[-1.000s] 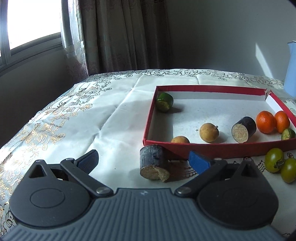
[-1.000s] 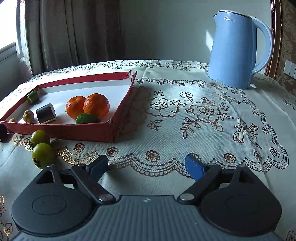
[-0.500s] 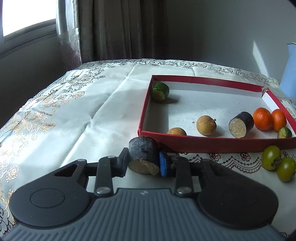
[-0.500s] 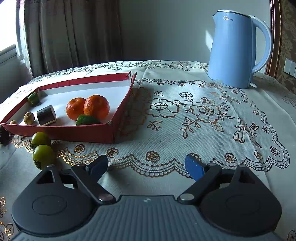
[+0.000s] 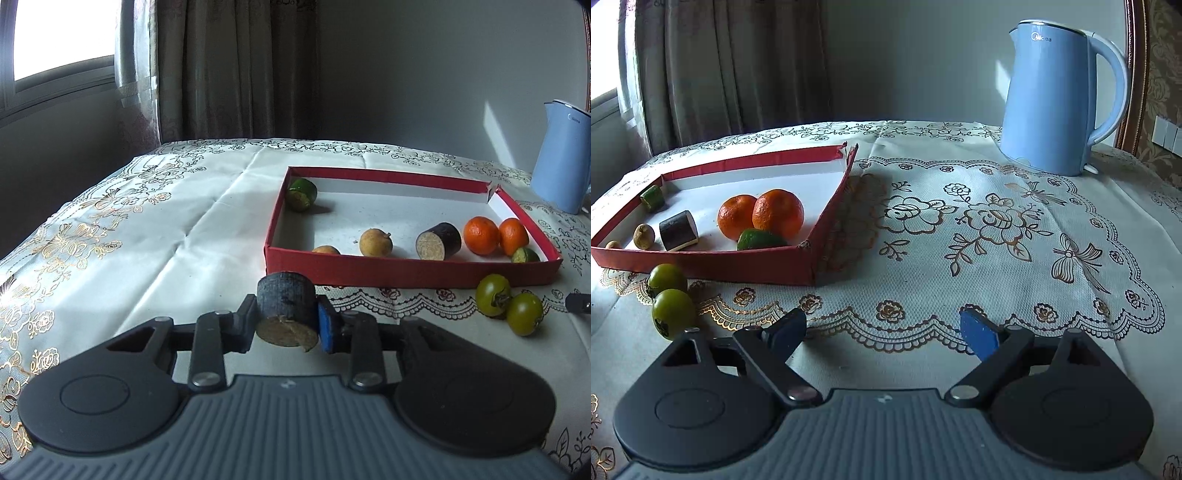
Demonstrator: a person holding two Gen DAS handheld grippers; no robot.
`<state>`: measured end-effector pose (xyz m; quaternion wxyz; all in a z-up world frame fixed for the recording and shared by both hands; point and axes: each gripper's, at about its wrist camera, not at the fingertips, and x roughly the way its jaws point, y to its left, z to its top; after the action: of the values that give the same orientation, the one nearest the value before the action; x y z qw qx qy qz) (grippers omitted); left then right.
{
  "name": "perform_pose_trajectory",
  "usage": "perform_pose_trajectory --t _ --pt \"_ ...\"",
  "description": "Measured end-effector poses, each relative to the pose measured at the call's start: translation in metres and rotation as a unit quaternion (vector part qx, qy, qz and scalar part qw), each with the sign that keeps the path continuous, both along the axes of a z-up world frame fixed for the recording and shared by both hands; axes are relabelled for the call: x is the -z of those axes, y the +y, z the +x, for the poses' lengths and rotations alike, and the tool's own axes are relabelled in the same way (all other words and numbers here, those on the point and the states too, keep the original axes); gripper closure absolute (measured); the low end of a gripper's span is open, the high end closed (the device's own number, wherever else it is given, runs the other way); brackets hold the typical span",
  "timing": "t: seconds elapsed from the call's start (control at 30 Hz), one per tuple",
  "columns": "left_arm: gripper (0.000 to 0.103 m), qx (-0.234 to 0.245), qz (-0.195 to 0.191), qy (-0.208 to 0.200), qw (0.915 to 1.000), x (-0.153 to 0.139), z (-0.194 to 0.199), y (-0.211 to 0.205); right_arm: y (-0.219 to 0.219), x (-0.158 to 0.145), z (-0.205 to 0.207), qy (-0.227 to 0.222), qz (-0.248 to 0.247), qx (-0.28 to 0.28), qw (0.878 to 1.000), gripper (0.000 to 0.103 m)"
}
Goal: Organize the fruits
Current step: 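Lift the dark log piece with the left tool toward the tray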
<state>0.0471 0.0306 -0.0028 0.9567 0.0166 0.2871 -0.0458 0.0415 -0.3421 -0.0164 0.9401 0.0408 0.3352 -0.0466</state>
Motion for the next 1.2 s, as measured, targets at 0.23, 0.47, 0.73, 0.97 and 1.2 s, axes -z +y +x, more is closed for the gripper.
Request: perform_pose_trajectory --t 0.23,0.47,0.73,0.97,1.2 --pt "0.073 -0.004 0.006 0.011 0.9999 0.014 -0.001 0.0 0.001 0.0 0.0 0.003 -0.005 0.004 1.0 0.012" --pt "0.073 -0.001 0.004 0.005 1.0 0.015 -0.003 0.001 0.003 0.001 0.002 0.007 -0.014 0.004 1.0 0.012" --pt "0.073 0.002 -0.009 0.006 0.9999 0.013 -0.002 0.005 0.004 0.002 0.004 0.011 -0.022 0.01 1.0 0.007" --pt "0.073 0.0 -0.013 0.004 0.9999 0.009 -0.002 0.009 0.003 0.002 0.004 0.013 -0.022 0.011 1.0 0.006" --pt "0.073 0.001 -0.001 -0.016 0.9999 -0.008 0.009 0.004 0.003 0.002 0.004 0.013 -0.02 0.011 1.0 0.006"
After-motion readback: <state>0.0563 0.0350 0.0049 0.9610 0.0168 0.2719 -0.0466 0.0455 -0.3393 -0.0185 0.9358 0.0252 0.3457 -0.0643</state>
